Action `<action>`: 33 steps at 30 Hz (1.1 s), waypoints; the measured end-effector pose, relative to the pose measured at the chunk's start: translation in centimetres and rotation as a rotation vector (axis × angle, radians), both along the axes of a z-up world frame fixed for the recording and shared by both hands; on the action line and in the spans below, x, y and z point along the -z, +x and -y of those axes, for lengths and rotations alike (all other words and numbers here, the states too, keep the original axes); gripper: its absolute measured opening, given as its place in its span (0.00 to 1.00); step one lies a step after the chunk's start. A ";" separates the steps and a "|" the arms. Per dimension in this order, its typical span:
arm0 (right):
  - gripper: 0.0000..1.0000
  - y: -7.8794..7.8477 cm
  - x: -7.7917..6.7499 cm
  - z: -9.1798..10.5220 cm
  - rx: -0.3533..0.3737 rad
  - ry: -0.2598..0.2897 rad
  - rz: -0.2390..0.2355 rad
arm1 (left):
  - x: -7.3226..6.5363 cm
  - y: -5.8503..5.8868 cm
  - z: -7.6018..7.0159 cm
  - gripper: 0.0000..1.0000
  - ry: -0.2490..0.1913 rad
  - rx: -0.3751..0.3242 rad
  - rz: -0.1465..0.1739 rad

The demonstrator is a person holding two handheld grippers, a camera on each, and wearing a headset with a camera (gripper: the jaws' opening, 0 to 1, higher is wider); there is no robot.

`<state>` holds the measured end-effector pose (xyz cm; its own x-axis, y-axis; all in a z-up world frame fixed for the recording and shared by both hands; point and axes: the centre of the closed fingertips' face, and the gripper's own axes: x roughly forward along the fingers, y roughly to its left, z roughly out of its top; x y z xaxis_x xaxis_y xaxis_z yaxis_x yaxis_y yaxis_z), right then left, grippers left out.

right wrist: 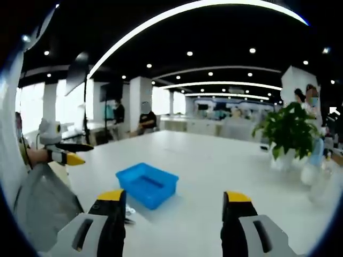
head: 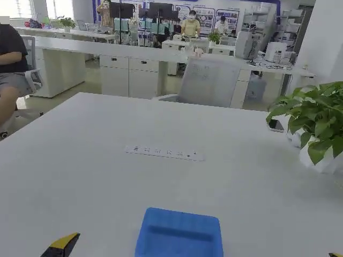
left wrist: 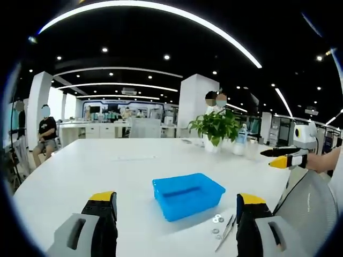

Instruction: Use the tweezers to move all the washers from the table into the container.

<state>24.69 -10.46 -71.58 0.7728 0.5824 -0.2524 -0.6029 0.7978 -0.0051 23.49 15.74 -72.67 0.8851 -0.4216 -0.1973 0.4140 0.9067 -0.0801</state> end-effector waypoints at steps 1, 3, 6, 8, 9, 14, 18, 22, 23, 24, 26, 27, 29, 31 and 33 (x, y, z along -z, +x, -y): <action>0.71 0.0 0.0 0.1 0.003 0.001 0.000 | 0.0 0.0 0.0 0.94 0.001 0.001 0.000; 0.71 0.1 -0.1 0.2 0.008 0.004 0.006 | 0.0 0.0 0.1 0.94 0.002 0.005 -0.001; 0.71 0.1 -0.1 0.2 0.008 0.002 0.002 | 0.0 -0.1 0.2 0.93 0.003 0.009 -0.001; 0.71 0.0 0.0 0.1 0.005 -0.001 0.002 | 0.0 -0.1 0.2 0.93 0.004 0.010 0.001; 0.71 0.0 0.0 0.1 0.004 -0.001 0.000 | 0.0 -0.1 0.2 0.93 0.004 0.011 0.001; 0.71 0.0 0.0 0.1 0.005 -0.003 -0.002 | 0.0 -0.1 0.2 0.93 0.001 0.009 0.000; 0.71 0.1 0.0 0.2 0.008 -0.003 -0.004 | 0.0 -0.1 0.3 0.93 -0.001 0.012 -0.001; 0.71 0.1 0.1 0.2 0.007 -0.006 -0.006 | 0.0 -0.1 0.4 0.93 -0.001 0.015 -0.002; 0.71 0.1 0.1 0.2 0.007 -0.007 -0.006 | 0.0 -0.1 0.4 0.93 0.000 0.015 -0.002; 0.71 0.1 0.1 0.2 0.007 -0.008 -0.007 | 0.0 -0.1 0.4 0.93 0.000 0.015 -0.002; 0.71 0.1 0.1 0.2 0.007 -0.008 -0.008 | 0.0 -0.1 0.4 0.93 -0.003 0.017 -0.004; 0.71 0.0 0.2 0.2 0.007 -0.010 -0.009 | 0.0 -0.1 0.4 0.93 -0.001 0.018 -0.004; 0.71 0.0 0.2 0.2 0.006 -0.010 -0.009 | 0.1 -0.2 0.4 0.93 -0.001 0.021 -0.004; 0.71 0.0 0.2 0.2 0.006 -0.012 -0.010 | 0.1 -0.2 0.4 0.93 0.000 0.023 -0.005; 0.71 0.0 0.2 0.2 0.007 -0.013 -0.009 | 0.1 -0.2 0.5 0.93 0.001 0.025 -0.006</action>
